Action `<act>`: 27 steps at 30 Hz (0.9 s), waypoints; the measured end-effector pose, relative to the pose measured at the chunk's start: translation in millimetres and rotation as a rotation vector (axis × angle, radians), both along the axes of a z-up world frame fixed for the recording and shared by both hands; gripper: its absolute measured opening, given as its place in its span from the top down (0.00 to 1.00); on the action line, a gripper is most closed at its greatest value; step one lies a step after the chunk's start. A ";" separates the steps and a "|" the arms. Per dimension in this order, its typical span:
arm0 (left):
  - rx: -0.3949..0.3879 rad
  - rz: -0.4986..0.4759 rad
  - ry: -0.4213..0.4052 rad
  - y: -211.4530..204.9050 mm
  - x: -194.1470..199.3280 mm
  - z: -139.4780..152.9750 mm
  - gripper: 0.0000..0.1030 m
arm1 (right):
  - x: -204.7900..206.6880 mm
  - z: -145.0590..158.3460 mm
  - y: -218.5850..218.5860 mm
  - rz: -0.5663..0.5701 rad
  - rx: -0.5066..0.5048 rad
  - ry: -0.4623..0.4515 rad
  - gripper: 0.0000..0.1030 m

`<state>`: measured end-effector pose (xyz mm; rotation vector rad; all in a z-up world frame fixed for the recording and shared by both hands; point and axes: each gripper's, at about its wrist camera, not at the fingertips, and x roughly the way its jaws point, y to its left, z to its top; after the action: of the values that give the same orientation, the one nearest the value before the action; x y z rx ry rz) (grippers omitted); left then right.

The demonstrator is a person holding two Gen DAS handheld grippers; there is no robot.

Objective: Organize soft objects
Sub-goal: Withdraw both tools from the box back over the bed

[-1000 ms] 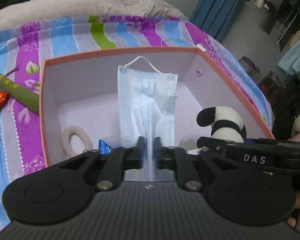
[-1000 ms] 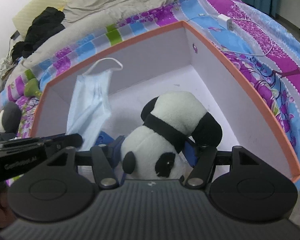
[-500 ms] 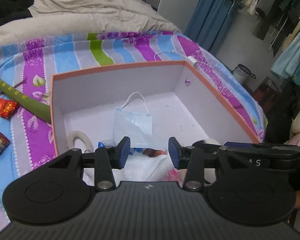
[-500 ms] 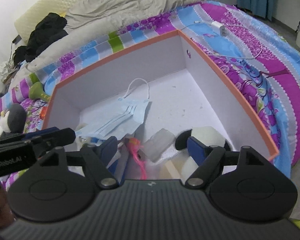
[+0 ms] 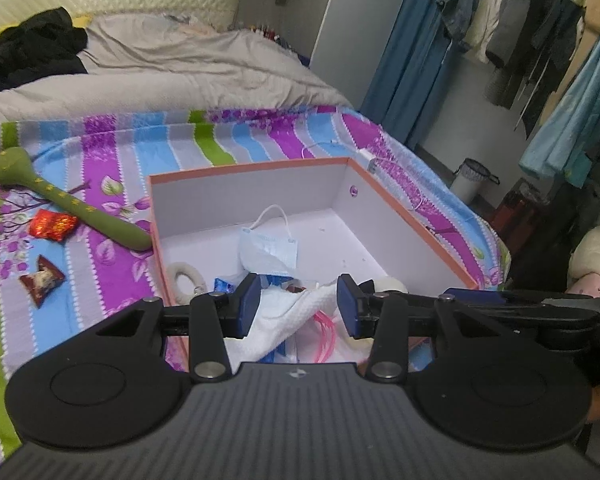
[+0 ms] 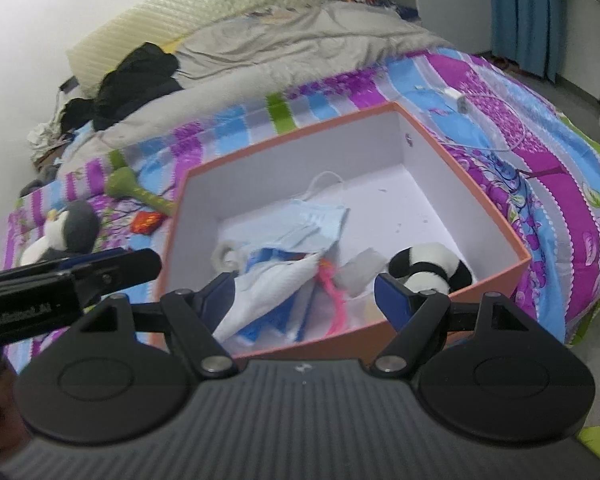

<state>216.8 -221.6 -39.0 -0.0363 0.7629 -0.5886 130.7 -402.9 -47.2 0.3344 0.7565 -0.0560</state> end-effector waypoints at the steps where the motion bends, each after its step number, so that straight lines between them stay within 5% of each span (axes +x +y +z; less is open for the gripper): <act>1: -0.005 0.004 -0.005 6.0 -6.8 2.9 0.53 | -4.9 2.9 4.7 0.003 -0.003 -0.010 0.24; 14: -0.029 0.101 -0.085 91.5 -89.7 25.2 0.53 | -64.6 23.2 74.6 0.110 -0.030 -0.083 0.24; 27: -0.046 0.256 -0.083 178.5 -144.1 0.2 0.53 | -96.1 8.3 135.9 0.217 -0.046 -0.136 0.24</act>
<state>72.7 -43.1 -38.8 -0.1495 0.6512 -0.3614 34.5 -266.9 -38.9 0.2080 0.6523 0.1523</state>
